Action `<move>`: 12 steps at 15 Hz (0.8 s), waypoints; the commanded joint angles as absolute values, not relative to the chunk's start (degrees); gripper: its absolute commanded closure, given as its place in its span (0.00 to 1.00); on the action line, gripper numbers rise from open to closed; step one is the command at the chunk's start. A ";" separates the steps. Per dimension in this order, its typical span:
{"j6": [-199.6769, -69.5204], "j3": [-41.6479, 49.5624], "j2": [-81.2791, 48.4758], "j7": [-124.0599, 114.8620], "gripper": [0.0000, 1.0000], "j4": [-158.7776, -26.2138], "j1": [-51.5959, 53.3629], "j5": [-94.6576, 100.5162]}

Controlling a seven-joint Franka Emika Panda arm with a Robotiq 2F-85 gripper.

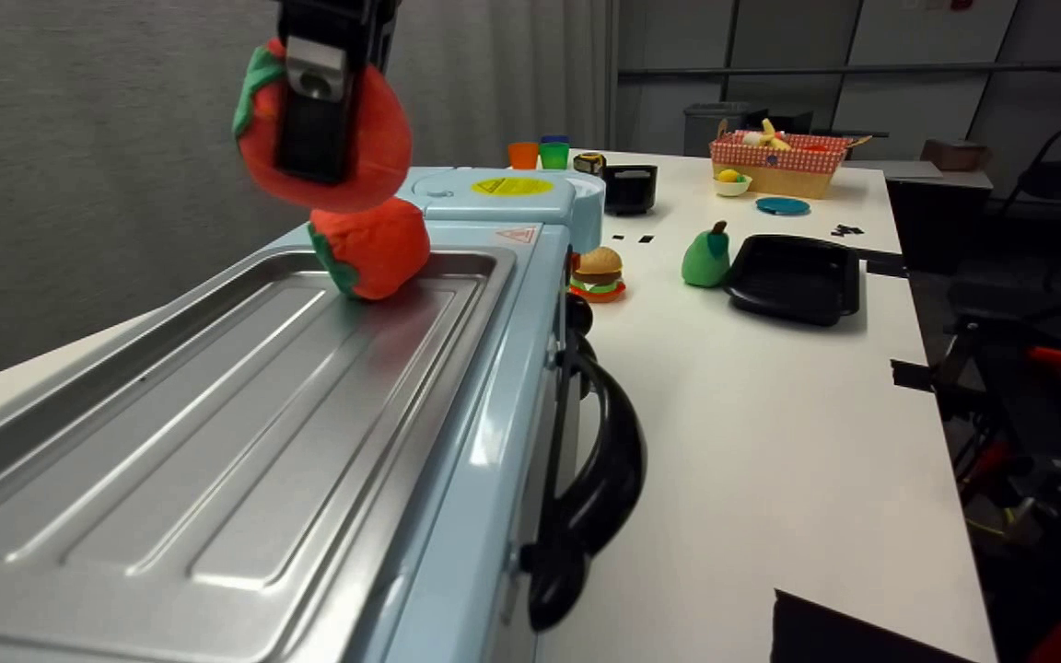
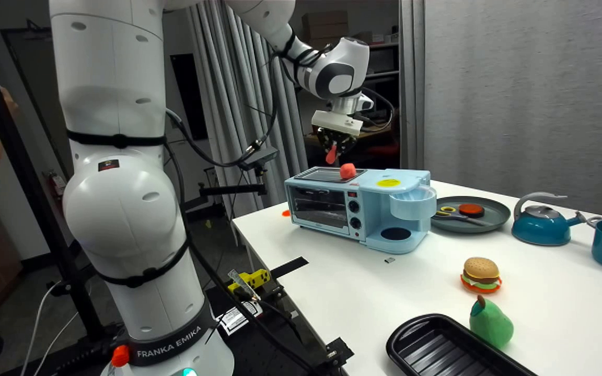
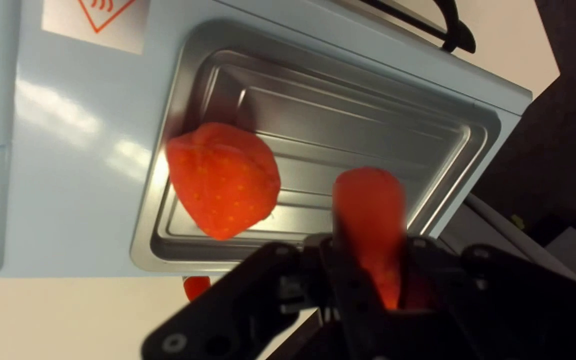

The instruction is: Move the orange plushie from the black plate to the top of the oven

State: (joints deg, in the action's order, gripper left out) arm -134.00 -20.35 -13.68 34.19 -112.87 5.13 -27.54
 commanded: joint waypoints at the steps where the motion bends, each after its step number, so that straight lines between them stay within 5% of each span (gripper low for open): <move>1: -131.04 -20.39 -14.27 37.06 0.96 -111.54 5.83 -29.48; 3: -130.39 -20.47 -14.40 37.48 0.57 -111.49 6.00 -29.43; 5: -129.77 -20.43 -14.50 37.79 0.53 -111.46 6.13 -29.31; 12: -129.02 -20.01 -14.85 38.24 0.02 -111.37 6.03 -28.79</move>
State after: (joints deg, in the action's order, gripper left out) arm -131.64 -20.74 -14.35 36.38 -112.86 5.83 -27.55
